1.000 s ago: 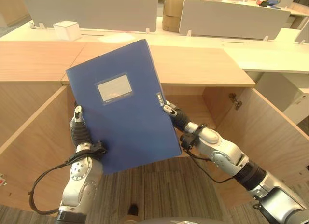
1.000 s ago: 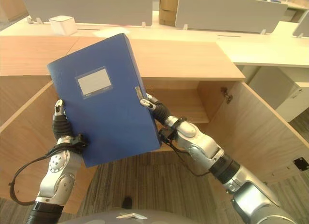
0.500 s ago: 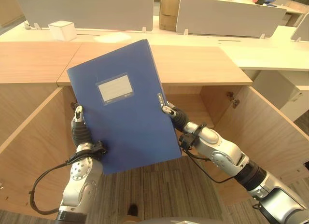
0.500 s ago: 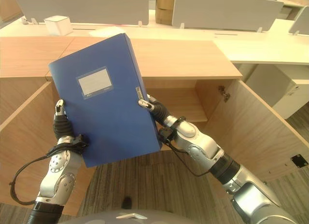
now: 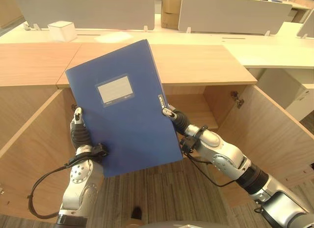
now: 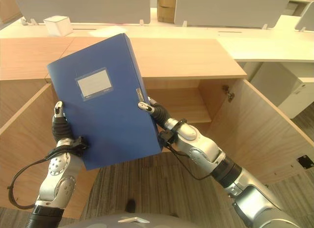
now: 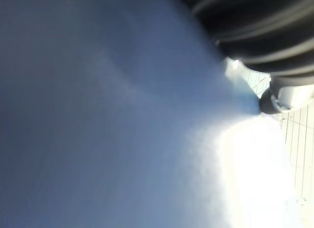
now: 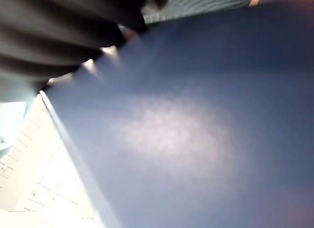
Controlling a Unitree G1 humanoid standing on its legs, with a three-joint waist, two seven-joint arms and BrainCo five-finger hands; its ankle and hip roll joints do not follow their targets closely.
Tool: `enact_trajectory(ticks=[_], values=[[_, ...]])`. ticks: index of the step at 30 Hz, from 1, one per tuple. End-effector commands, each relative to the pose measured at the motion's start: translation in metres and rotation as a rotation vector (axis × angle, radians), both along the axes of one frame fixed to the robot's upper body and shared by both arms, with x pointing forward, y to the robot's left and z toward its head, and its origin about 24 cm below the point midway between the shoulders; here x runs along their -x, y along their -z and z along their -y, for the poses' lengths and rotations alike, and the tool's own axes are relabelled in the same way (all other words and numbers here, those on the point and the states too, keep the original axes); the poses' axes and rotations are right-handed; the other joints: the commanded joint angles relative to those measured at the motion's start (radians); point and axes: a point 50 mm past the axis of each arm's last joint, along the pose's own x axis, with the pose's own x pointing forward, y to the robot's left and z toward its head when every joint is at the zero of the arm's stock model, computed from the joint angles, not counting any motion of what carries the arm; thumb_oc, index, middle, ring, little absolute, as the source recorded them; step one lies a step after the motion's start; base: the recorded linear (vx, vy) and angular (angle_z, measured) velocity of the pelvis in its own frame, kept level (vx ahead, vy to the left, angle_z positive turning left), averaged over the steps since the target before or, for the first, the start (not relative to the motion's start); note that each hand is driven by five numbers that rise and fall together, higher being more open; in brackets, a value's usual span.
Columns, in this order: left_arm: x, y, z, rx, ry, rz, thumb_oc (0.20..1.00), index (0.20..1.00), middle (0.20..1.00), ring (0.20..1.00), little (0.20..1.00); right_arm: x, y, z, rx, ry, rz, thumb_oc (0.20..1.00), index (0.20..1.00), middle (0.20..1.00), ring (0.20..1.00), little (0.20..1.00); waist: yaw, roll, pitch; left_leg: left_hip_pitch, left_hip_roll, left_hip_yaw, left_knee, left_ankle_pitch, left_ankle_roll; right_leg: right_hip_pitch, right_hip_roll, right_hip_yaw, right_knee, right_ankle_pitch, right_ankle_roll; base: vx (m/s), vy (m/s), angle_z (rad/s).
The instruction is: Put the empty folder in the office cabinet
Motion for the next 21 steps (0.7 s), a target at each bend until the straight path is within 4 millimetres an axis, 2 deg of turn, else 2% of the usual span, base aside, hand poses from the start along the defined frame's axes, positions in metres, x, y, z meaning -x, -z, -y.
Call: enact_trajectory(ticks=[1,10,17,18,19,20,21], values=[[-0.008,-0.049,0.008,-0.09,0.056,0.233,0.2,0.2,0.2,0.2,0.2,0.016,-0.04,-0.032,-0.056,-0.161,0.178,1.0,1.0,1.0,1.0,1.0,-0.006,-0.059,-0.028,0.003,-0.017,0.018,0.0,-0.11,0.007,0.027,-0.112,0.008,0.031,-0.107,0.079,0.0,0.0,0.0],[-0.009,-0.05,0.011,-0.106,0.083,0.235,0.2,0.2,0.2,0.2,0.2,0.015,-0.026,-0.037,0.05,-0.197,0.152,1.0,1.0,1.0,1.0,1.0,-0.005,-0.065,-0.023,0.001,-0.016,0.019,0.0,-0.109,0.006,0.026,-0.112,0.008,0.027,-0.106,0.079,0.0,0.0,0.0],[-0.012,-0.052,0.013,-0.108,0.089,0.24,0.2,0.2,0.2,0.2,0.2,0.019,-0.035,-0.054,0.028,-0.235,0.186,1.0,1.0,1.0,1.0,1.0,0.01,-0.073,-0.017,-0.006,-0.017,0.014,0.0,-0.107,0.006,0.025,-0.11,0.004,0.024,-0.105,0.078,0.0,0.0,0.0],[-0.012,-0.053,0.013,-0.107,0.087,0.244,0.2,0.2,0.2,0.2,0.2,0.019,-0.038,-0.055,0.018,-0.239,0.203,0.592,0.592,0.592,0.592,0.592,0.016,-0.076,-0.016,-0.006,-0.017,0.011,0.0,-0.107,0.006,0.025,-0.109,0.001,0.024,-0.106,0.078,0.0,0.0,0.0],[-0.012,-0.053,0.013,-0.106,0.088,0.245,0.2,0.2,0.2,0.2,0.2,0.02,-0.039,-0.055,0.017,-0.24,0.207,0.479,0.479,0.479,0.479,0.479,0.019,-0.078,-0.016,-0.007,-0.018,0.009,0.0,-0.107,0.006,0.026,-0.109,0.0,0.024,-0.106,0.078,0.02,0.007,0.03],[-0.012,-0.053,0.013,-0.103,0.089,0.245,0.2,0.2,0.2,0.2,0.2,0.02,-0.039,-0.055,0.013,-0.24,0.205,0.2,0.2,0.2,0.2,0.2,0.021,-0.08,-0.015,-0.008,-0.018,0.009,0.0,-0.107,0.006,0.026,-0.109,-0.001,0.024,-0.107,0.078,0.02,0.0,0.04],[-0.012,-0.053,0.013,-0.104,0.089,0.244,0.2,0.2,0.2,0.2,0.2,0.02,-0.039,-0.055,0.01,-0.242,0.204,0.2,0.2,0.2,0.2,0.2,0.023,-0.083,-0.015,-0.009,-0.018,0.009,0.0,-0.107,0.006,0.025,-0.109,-0.002,0.025,-0.108,0.078,0.02,-0.001,0.04]])
